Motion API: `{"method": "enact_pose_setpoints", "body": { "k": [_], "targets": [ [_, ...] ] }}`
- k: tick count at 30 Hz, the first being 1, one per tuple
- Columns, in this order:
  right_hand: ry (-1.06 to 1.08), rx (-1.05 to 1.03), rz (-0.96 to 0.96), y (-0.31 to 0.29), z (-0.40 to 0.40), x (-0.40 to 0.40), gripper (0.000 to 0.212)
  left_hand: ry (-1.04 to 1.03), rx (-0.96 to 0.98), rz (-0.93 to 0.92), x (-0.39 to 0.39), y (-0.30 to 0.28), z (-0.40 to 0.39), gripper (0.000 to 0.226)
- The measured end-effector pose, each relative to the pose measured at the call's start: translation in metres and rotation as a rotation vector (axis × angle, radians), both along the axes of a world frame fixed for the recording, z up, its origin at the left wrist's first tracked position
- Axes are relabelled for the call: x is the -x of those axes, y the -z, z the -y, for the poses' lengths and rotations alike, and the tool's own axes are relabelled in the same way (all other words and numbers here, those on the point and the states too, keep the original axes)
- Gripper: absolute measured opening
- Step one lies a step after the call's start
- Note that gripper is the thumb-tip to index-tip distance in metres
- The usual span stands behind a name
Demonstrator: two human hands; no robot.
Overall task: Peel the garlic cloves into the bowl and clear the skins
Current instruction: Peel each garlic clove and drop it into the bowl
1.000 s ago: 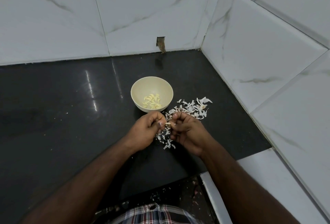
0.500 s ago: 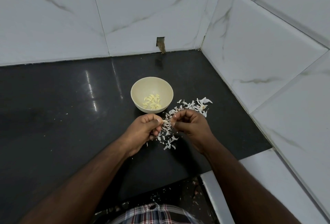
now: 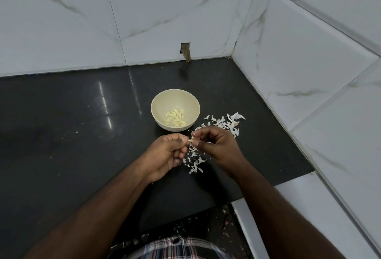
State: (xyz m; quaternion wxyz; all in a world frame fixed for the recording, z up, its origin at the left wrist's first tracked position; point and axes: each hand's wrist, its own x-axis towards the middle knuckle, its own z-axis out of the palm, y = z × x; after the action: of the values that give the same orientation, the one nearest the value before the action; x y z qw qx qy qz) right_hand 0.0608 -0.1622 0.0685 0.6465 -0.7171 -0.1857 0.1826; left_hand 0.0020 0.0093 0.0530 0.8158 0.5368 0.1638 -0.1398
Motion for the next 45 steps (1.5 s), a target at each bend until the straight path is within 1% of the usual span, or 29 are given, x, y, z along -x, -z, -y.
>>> {"method": "enact_pose_setpoints", "body": {
  "k": [2,4,7,11,12,15,17,20,24,31,35,37,39,40,43,45],
  "targets": [
    [0.021,0.012,0.055,0.000,0.001,-0.001,0.022,-0.027,0.018,-0.029,-0.001,0.000,-0.002,0.026],
    [0.042,0.025,0.085,0.001,0.004,-0.004,0.022,-0.054,-0.045,-0.039,-0.002,0.001,-0.004,0.026],
    [0.055,0.026,0.057,0.002,0.008,-0.008,0.016,-0.058,-0.311,-0.003,-0.002,0.001,-0.002,0.027],
    [0.073,0.021,0.027,0.005,0.006,-0.009,0.014,-0.048,-0.697,0.094,-0.004,0.005,-0.001,0.041],
    [0.079,0.011,0.019,0.006,0.006,-0.009,0.015,-0.034,-0.759,0.119,-0.004,0.007,-0.003,0.039],
    [0.092,-0.001,0.005,0.006,0.005,-0.011,0.016,0.011,-0.760,0.189,-0.002,0.010,-0.008,0.012],
    [0.086,0.023,0.018,0.007,0.005,-0.012,0.016,0.025,-0.755,0.204,-0.003,0.009,-0.007,0.017],
    [0.090,0.050,0.032,0.009,0.003,-0.013,0.017,0.019,-0.758,0.191,-0.005,0.005,-0.004,0.012],
    [0.074,0.078,0.038,0.011,0.001,-0.012,0.013,0.019,-0.715,0.222,-0.005,-0.003,-0.001,0.021],
    [0.076,0.114,0.015,0.010,-0.006,-0.012,0.013,-0.058,-0.735,0.220,-0.007,-0.001,-0.003,0.004],
    [0.131,0.120,-0.066,0.008,-0.004,-0.018,0.008,-0.166,-0.759,0.258,-0.012,-0.007,-0.009,0.006],
    [0.143,0.162,-0.050,0.010,0.001,-0.020,0.009,-0.232,-0.802,0.270,-0.018,-0.011,-0.017,0.005],
    [0.160,0.270,0.045,0.014,0.004,-0.020,0.020,-0.281,-0.858,0.259,-0.024,-0.015,-0.026,0.007],
    [0.171,0.338,0.091,0.016,0.005,-0.020,0.022,-0.298,-0.897,0.253,-0.027,-0.016,-0.030,0.009],
    [0.126,0.445,0.094,0.018,0.004,-0.021,0.009,-0.297,-1.042,0.215,-0.034,-0.021,-0.036,0.011],
    [0.050,0.569,0.117,0.022,0.004,-0.023,0.015,-0.274,-1.103,0.198,-0.035,-0.023,-0.035,0.017]
  ]
}}
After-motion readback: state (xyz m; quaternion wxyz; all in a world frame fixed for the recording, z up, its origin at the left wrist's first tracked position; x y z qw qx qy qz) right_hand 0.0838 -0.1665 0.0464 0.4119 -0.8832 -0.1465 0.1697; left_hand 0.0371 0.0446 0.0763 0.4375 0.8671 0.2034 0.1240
